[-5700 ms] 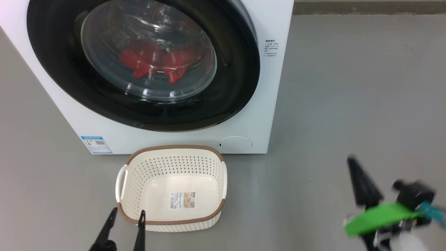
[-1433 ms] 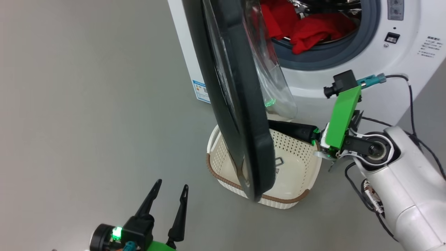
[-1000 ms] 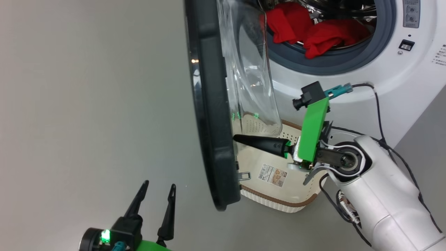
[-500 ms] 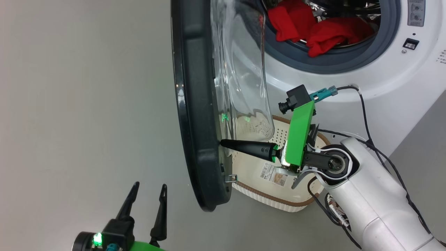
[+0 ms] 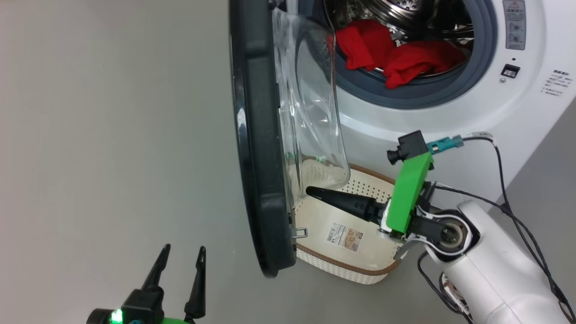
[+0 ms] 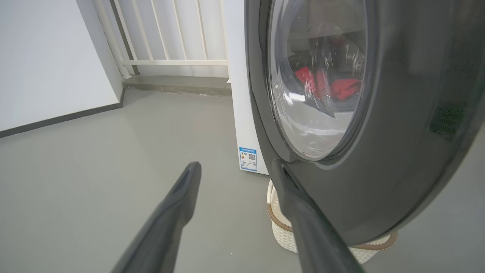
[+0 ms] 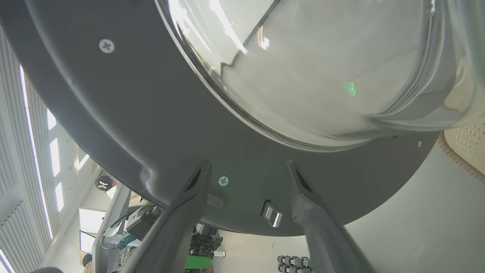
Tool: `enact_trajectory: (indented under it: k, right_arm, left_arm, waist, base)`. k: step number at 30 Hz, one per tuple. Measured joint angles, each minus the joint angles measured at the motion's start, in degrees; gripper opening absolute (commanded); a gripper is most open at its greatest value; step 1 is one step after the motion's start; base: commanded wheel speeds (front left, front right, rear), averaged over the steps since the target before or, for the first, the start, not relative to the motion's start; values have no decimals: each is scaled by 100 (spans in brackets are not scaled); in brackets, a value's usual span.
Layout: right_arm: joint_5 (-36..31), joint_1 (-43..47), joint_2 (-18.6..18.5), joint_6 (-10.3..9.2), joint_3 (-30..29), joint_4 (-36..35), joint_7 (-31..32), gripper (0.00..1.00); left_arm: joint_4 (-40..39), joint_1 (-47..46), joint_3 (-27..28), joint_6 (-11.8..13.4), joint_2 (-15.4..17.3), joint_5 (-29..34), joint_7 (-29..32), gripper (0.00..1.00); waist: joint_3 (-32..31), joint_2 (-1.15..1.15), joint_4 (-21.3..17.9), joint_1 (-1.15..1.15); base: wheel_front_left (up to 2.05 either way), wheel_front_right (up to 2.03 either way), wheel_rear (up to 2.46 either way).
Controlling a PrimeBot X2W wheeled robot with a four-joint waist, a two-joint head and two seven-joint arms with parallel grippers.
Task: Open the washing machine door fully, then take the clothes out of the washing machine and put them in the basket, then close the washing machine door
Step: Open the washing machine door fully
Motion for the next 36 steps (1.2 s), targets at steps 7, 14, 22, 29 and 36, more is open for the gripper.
enact_trajectory:
  k: [7, 14, 22, 29, 36]
  right_arm:
    - [-355, 441, -386, 0, 147, -142, -679, 100]
    - [-828, 865, -853, 0, 399, -170, -1737, 100]
    - [-1812, 1083, -1292, 0, 1201, 93, -3540, 100]
    - [-2709, 1087, -1351, 0, 1890, 715, -5130, 100]
    - [-4208, 1220, -1061, 0, 265, 463, -5202, 100]
  left_arm:
    - [12, 23, 224, -108, 2, 175, 0, 100]
    - [21, 80, 428, -158, 0, 214, 0, 100]
    - [24, 147, 590, -201, 0, 264, 0, 100]
    - [36, 242, 647, -202, 0, 265, 0, 100]
    - [31, 252, 693, -201, 0, 264, 0, 100]
  waist:
    - [-101, 0, -165, 0]
    - [-162, 0, -320, 0]
    - [-229, 0, -513, 0]
    - [-286, 0, -653, 0]
    - [-271, 0, -739, 0]
  base:
    - [0, 0, 0]
    - [0, 0, 0]
    - [0, 0, 0]
    - [0, 0, 0]
    - [0, 0, 0]
